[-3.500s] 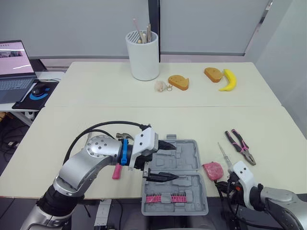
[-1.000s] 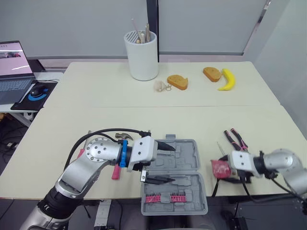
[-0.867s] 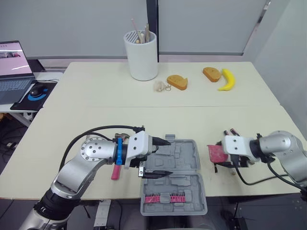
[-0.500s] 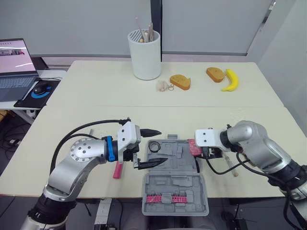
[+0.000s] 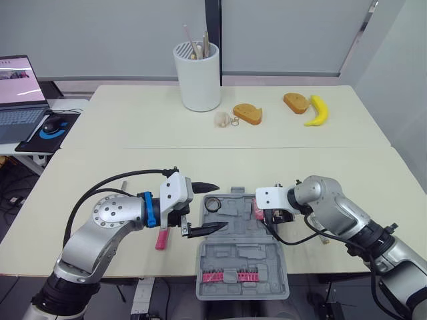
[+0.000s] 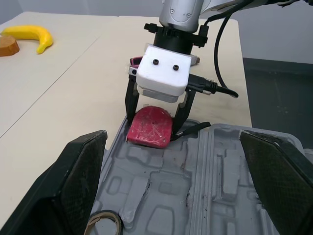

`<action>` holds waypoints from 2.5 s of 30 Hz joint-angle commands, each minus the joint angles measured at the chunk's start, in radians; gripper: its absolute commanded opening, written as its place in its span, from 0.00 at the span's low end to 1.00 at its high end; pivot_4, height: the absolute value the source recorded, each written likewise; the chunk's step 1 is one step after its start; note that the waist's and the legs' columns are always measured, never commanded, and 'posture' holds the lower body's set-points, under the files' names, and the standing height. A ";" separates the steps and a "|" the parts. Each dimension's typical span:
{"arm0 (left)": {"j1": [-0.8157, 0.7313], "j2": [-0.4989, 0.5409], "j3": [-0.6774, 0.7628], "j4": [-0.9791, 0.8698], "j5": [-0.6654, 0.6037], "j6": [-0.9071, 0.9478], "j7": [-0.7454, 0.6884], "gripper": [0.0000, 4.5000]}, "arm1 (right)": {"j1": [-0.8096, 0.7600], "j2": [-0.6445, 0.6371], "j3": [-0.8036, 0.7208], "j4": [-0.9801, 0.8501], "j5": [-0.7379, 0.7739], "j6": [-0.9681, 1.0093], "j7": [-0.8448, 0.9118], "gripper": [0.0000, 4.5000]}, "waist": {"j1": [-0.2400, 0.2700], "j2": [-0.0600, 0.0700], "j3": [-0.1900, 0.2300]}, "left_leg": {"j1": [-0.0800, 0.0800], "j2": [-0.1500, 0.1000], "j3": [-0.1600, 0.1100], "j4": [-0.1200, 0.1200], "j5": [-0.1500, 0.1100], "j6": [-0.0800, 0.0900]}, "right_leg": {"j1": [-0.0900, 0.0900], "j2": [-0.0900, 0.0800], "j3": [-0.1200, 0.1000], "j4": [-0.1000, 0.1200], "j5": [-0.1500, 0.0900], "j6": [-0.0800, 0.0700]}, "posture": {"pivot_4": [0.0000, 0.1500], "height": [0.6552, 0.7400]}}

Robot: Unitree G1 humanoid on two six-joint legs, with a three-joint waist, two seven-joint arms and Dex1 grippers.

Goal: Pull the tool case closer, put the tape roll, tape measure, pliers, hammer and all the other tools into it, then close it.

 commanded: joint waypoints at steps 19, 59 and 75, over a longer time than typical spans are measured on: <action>-0.042 0.010 -0.021 -0.024 0.013 0.014 0.013 1.00 | -0.002 0.009 -0.057 -0.046 0.007 0.009 -0.006 1.00 | 0.000 0.000 0.000 | 0.000 0.000 0.000 0.000 0.000 0.000 | 0.000 0.000 0.000 0.000 0.000 0.000 | 1.00 1.00; -0.114 -0.014 -0.062 0.029 0.028 -0.017 -0.031 1.00 | 0.375 0.109 -0.383 -0.013 0.357 -0.333 -0.244 0.33 | 0.000 0.000 0.000 | 0.000 0.000 0.000 0.000 0.000 0.000 | 0.001 0.001 0.000 0.000 0.000 0.000 | 1.00 1.00; -0.106 -0.018 -0.071 0.015 0.039 -0.006 -0.021 1.00 | 0.404 0.216 -0.405 0.293 0.403 -0.331 -0.295 0.33 | -0.002 -0.001 -0.002 | 0.016 0.001 0.001 -0.003 -0.001 -0.001 | 0.016 0.001 0.001 -0.002 0.000 -0.001 | 1.00 1.00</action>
